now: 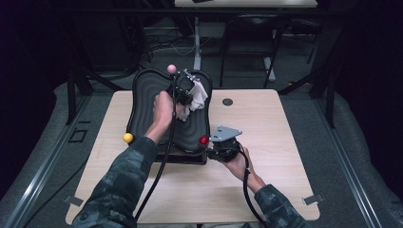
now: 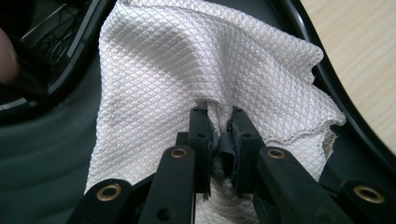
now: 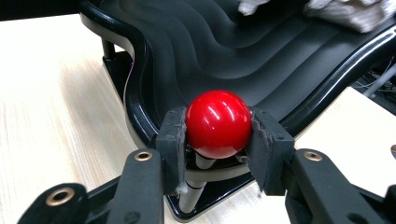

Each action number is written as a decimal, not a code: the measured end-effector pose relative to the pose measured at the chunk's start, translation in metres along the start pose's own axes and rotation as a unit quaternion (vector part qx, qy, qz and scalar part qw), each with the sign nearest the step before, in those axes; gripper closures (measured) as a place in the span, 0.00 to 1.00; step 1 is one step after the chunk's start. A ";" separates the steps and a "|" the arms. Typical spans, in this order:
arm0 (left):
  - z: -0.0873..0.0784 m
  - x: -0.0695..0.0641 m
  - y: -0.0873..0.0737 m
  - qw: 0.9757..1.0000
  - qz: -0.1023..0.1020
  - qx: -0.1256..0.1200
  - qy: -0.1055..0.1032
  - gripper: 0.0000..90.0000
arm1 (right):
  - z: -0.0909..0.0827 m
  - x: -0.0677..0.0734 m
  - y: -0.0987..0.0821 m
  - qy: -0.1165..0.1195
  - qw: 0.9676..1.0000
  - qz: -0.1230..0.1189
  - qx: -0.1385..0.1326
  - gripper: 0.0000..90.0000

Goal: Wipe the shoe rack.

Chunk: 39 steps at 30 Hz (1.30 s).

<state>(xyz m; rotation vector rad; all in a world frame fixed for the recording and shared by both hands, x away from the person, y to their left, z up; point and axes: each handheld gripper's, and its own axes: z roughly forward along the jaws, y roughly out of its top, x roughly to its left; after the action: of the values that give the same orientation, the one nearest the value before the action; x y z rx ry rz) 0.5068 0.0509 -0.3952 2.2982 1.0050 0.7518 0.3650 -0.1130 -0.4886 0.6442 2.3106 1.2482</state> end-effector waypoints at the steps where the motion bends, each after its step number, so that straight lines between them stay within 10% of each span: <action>1: 0.001 0.001 0.003 1.000 -0.004 -0.001 0.003 0.91 | 0.000 0.000 0.000 -0.001 1.000 -0.001 0.001 0.67; 25: 0.001 0.013 0.025 0.999 -0.024 -0.027 0.019 0.90 | 0.007 0.001 0.001 0.026 0.999 -0.023 -0.020 0.67; 39: 0.003 -0.006 0.008 1.000 0.006 -0.007 -0.020 0.91 | 0.008 0.000 0.001 0.031 0.999 -0.017 -0.020 0.67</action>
<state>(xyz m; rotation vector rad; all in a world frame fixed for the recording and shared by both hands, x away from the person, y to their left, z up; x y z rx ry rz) 0.5094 0.0415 -0.3941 2.2997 0.9674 0.7131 0.3695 -0.1073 -0.4919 0.5569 2.3311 1.3122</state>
